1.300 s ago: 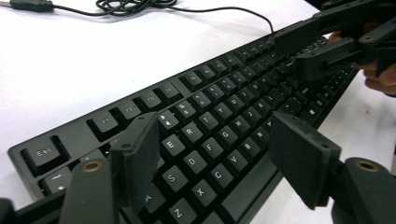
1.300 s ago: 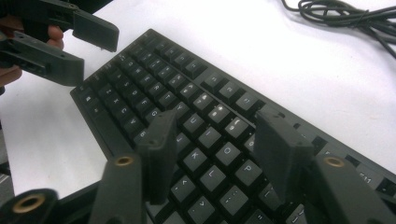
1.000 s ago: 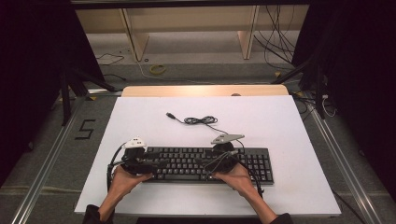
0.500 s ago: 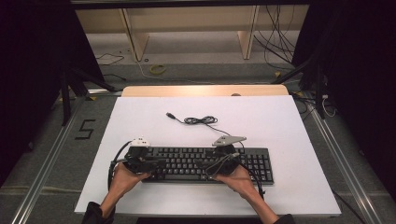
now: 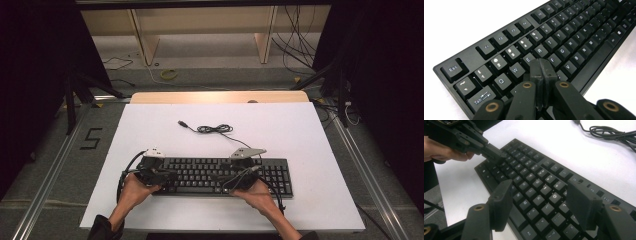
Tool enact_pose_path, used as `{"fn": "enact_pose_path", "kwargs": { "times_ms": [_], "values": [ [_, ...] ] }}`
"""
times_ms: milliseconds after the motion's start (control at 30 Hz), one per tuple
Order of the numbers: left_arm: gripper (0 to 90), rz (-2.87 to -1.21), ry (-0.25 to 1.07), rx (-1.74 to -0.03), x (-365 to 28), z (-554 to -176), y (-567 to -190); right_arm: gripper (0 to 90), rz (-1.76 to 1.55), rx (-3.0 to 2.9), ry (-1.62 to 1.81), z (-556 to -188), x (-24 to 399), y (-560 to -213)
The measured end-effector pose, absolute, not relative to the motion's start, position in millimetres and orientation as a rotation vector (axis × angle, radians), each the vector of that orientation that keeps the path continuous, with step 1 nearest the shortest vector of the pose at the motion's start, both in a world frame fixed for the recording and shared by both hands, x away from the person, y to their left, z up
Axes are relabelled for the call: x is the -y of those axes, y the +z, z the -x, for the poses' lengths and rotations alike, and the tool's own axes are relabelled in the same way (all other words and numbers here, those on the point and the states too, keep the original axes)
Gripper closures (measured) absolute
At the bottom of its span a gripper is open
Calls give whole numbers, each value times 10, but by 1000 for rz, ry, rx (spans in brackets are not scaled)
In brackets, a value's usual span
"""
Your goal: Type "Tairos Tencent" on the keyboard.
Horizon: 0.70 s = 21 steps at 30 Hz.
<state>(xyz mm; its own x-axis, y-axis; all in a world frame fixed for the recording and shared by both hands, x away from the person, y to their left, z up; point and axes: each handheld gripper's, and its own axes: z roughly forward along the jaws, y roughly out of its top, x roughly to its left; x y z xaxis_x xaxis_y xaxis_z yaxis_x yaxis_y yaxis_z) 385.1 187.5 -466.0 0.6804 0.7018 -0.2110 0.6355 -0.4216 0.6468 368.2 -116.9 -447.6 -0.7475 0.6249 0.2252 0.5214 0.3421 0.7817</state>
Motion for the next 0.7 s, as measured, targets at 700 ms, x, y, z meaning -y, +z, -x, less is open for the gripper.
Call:
{"fn": "enact_pose_path", "kwargs": {
  "times_ms": [700],
  "values": [
    [893, -2198, 107, -1059, -1848, -3887, -4724, 381, -1060, -2482, 1377, -3636, 1208, -4482]
  ]
}}
